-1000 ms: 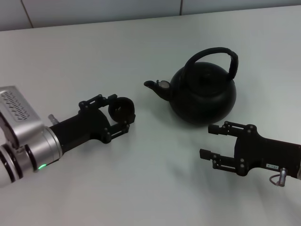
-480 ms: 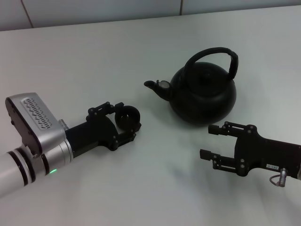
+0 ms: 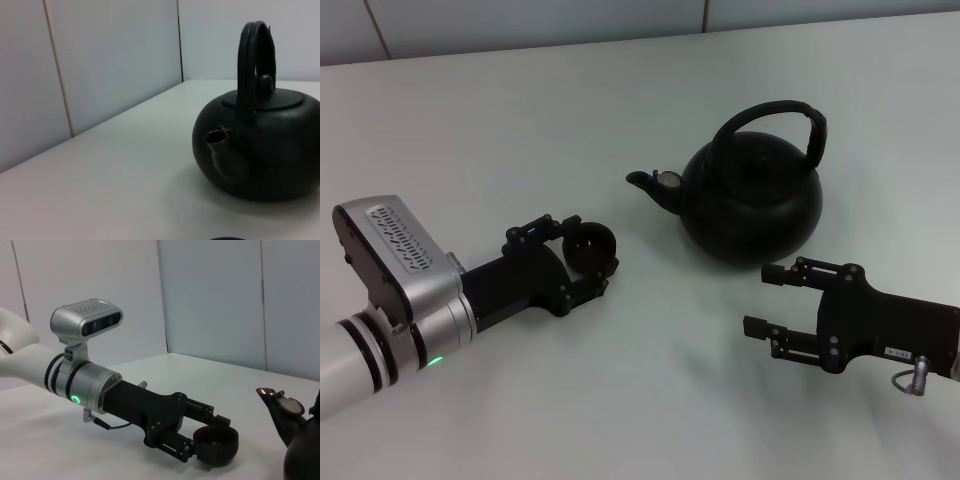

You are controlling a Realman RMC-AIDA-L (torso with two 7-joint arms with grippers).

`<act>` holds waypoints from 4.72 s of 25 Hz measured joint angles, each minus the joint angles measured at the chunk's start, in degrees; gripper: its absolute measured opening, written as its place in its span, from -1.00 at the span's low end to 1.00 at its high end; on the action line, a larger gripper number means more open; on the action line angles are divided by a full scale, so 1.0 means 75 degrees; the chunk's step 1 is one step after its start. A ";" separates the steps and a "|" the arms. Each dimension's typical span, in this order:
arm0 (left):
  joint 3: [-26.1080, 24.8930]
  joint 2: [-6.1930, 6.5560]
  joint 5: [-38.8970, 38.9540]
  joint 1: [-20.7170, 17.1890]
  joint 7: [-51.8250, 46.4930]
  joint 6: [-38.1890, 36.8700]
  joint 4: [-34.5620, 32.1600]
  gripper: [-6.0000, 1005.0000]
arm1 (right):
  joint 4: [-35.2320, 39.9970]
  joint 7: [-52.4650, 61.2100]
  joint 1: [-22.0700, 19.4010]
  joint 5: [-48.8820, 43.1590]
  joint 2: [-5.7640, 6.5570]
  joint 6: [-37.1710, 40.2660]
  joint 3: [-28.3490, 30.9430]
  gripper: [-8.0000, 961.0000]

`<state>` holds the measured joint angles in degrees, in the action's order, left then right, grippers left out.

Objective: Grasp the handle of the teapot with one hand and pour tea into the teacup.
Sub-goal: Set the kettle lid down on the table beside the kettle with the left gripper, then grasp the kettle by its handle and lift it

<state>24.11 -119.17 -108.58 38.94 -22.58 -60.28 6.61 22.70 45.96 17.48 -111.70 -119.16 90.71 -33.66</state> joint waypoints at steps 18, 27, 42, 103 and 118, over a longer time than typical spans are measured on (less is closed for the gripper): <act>-0.0282 0.0127 -0.0006 -0.0968 -0.0790 -0.2457 -0.1235 0.60 | -0.0004 0.0000 -0.0006 0.0000 0.0000 -0.0038 0.0010 0.40; 0.0184 0.0476 -0.0036 -0.3143 -0.2724 -0.5793 -0.4026 0.60 | -0.0004 0.0000 -0.0032 0.0000 0.0012 0.0005 0.0197 0.40; 0.0643 0.0565 -0.0954 -0.3361 -0.2357 -0.4782 -0.4033 0.60 | -0.0003 0.0000 -0.0038 0.0000 0.0023 0.0011 0.0200 0.40; 0.0582 0.0177 -0.0990 -0.3223 -0.2297 -0.4664 -0.4005 0.60 | -0.4973 -0.5961 0.0778 0.4570 -0.0024 -0.1761 0.2873 0.37; 0.0521 0.0159 -0.0954 -0.3236 -0.2296 -0.4681 -0.3976 0.60 | -0.4982 -0.5965 0.0978 0.4555 -0.0048 -0.1774 0.2849 -0.59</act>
<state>28.02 -117.98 -115.74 14.67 -39.81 -95.39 -23.21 -14.67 1.23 24.82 -77.55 -119.52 77.41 -12.29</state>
